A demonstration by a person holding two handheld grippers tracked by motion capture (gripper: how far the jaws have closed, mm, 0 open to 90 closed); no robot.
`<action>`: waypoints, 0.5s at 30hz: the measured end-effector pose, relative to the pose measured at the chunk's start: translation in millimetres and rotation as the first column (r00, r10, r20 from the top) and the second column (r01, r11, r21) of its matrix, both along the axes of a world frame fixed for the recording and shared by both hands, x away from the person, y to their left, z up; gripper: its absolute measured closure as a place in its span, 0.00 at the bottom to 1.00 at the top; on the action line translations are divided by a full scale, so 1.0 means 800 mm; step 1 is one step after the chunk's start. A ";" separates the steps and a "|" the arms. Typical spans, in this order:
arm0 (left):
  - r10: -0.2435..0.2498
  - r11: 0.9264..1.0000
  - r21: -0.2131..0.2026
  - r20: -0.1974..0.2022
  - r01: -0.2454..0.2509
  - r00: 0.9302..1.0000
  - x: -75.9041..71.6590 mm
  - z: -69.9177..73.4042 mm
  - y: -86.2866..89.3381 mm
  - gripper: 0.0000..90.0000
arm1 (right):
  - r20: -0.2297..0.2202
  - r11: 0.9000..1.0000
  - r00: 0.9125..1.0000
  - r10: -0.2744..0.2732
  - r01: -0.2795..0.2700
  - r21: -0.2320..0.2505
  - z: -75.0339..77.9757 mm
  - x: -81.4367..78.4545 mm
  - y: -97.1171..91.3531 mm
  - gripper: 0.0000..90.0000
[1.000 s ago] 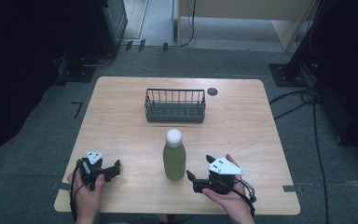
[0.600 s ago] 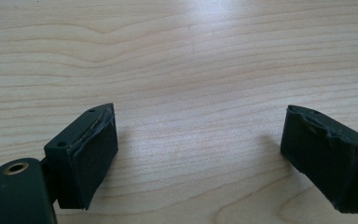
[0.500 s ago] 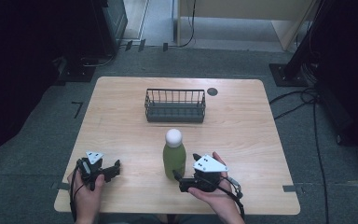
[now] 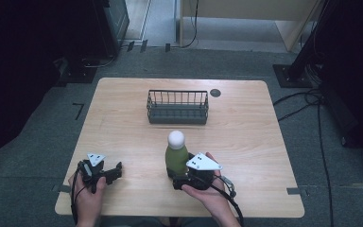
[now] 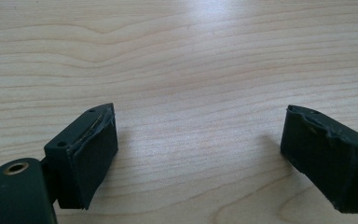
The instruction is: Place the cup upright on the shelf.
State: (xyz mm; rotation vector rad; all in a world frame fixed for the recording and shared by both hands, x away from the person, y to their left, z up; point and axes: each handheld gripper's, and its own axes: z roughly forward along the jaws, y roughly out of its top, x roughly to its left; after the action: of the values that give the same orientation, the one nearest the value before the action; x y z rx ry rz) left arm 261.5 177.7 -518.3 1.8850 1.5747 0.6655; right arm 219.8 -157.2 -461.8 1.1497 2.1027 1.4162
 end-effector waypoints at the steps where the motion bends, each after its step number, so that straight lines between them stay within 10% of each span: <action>1: -0.001 1.000 0.000 0.000 0.001 1.000 0.000 0.000 0.000 0.13 | -0.001 1.000 1.000 0.000 0.000 0.004 0.000 0.001 0.001 0.15; 15: -0.004 1.000 0.001 0.000 0.004 1.000 0.000 0.000 0.000 0.13 | 0.009 1.000 1.000 0.011 -0.011 -0.019 -0.001 0.011 0.012 0.21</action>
State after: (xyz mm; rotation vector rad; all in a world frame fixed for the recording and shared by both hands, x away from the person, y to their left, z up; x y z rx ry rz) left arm 261.5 177.5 -518.3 1.8882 1.5698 0.6648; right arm 228.8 -147.9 -462.3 1.1241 2.1143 1.4012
